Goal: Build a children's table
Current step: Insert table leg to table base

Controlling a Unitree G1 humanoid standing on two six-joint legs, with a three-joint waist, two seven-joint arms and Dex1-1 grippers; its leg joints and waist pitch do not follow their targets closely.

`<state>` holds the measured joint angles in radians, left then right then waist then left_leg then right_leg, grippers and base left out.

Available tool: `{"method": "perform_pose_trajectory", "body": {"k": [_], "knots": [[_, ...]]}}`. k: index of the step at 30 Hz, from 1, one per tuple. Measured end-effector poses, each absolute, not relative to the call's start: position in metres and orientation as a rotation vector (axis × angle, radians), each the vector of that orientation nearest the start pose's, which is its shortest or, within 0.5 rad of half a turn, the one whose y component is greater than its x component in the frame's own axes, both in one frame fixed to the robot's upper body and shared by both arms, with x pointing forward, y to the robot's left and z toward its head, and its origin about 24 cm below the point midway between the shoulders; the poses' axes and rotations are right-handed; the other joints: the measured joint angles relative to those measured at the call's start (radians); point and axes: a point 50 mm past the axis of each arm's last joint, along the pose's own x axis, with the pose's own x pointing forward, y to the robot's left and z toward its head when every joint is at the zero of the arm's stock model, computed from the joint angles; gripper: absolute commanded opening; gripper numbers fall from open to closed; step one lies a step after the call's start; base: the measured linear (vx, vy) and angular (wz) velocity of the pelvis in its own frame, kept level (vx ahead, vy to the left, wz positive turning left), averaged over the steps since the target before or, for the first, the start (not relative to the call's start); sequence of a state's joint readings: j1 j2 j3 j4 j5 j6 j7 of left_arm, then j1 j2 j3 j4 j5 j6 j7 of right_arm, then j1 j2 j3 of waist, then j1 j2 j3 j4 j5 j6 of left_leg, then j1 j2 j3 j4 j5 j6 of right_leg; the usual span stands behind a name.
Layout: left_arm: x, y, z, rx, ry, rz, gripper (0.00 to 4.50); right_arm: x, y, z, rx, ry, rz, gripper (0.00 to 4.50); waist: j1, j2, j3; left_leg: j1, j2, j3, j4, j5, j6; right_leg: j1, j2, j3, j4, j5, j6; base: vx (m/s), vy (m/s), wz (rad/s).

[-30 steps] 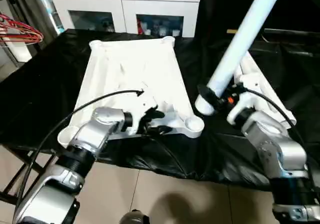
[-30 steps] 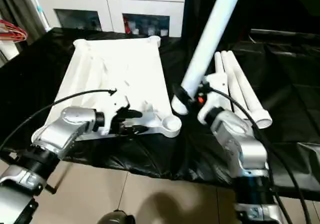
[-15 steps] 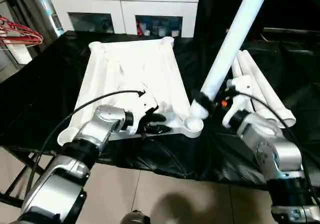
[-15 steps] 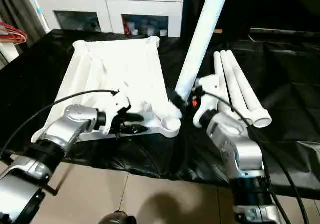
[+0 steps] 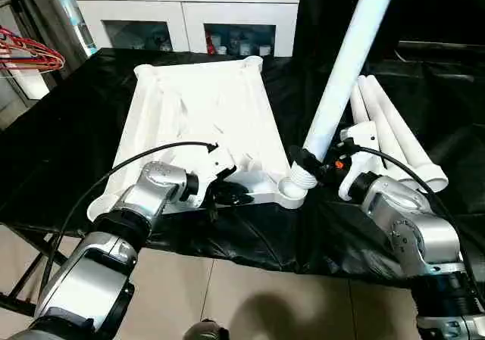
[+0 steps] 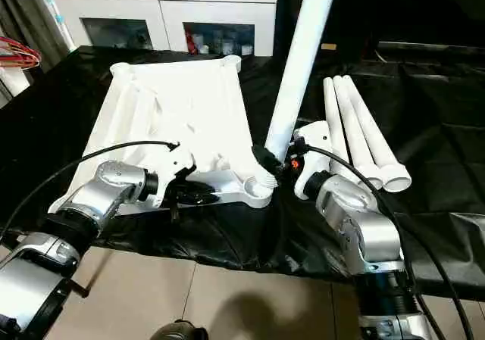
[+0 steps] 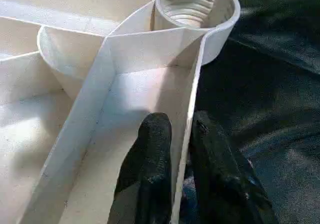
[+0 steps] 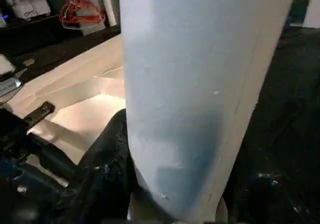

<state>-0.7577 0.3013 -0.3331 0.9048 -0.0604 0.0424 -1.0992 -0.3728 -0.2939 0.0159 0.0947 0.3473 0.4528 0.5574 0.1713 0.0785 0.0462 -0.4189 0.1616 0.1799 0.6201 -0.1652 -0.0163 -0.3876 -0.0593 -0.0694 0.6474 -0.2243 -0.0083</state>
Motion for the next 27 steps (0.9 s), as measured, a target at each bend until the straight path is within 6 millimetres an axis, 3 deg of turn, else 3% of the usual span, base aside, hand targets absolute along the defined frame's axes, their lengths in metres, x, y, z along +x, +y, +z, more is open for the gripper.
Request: {"method": "perform_pose_trajectory", "body": {"k": [9,16,27], "knots": [[0.338,0.116,0.05,0.358,0.456,-1.295,0.01,0.319,-0.147,0.085,0.087,0.236,0.718,1.91,-0.009,-0.001,0.0,-0.001,0.0,0.001,0.0,-0.001,0.001,-0.001,0.0,0.0,-0.001,0.0,0.0,0.0,0.0,0.0],[0.331,0.11,0.049,0.381,0.432,-1.334,0.0,0.32,-0.147,0.078,0.048,0.291,0.771,1.91,0.0,-0.004,0.001,-0.001,0.0,0.001,-0.001,-0.001,0.001,-0.002,0.0,0.0,-0.001,-0.001,-0.001,0.0,0.0,0.0],[0.324,0.11,0.048,0.391,0.408,-1.352,0.0,0.321,-0.146,0.076,0.036,0.308,0.825,1.91,-0.001,-0.008,0.001,-0.001,0.001,0.002,-0.001,-0.001,0.002,-0.002,0.0,0.0,-0.001,-0.001,-0.001,0.0,0.0,0.0]]}}
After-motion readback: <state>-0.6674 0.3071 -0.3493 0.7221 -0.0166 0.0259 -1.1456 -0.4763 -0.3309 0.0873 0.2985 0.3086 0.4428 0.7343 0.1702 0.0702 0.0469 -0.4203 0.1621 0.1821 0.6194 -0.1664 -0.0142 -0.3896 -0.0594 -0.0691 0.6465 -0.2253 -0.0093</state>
